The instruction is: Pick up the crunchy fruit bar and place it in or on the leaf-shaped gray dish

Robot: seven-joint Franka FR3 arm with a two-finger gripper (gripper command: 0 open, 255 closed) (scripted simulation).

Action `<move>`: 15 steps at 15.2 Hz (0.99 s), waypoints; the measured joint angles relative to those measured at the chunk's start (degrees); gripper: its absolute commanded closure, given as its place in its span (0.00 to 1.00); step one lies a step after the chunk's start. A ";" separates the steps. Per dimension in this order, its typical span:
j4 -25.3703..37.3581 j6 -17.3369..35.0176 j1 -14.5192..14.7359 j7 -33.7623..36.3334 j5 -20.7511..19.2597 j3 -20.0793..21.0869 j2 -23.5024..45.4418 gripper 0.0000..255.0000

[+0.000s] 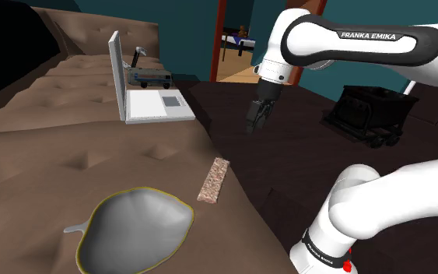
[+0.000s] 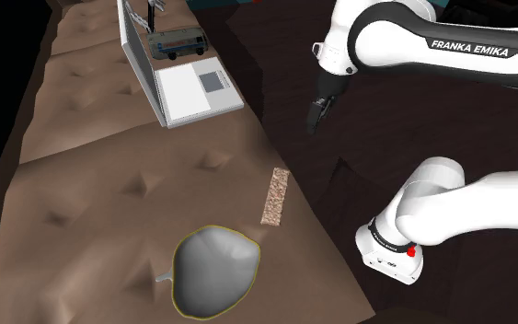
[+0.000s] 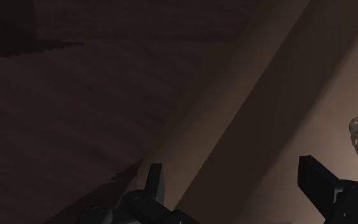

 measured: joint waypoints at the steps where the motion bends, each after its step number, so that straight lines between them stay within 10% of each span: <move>1: 0.00 0.00 0.00 0.00 0.00 0.00 0.00 0.00; 15: -2.51 -2.33 -7.98 57.84 17.68 27.86 -9.26 0.00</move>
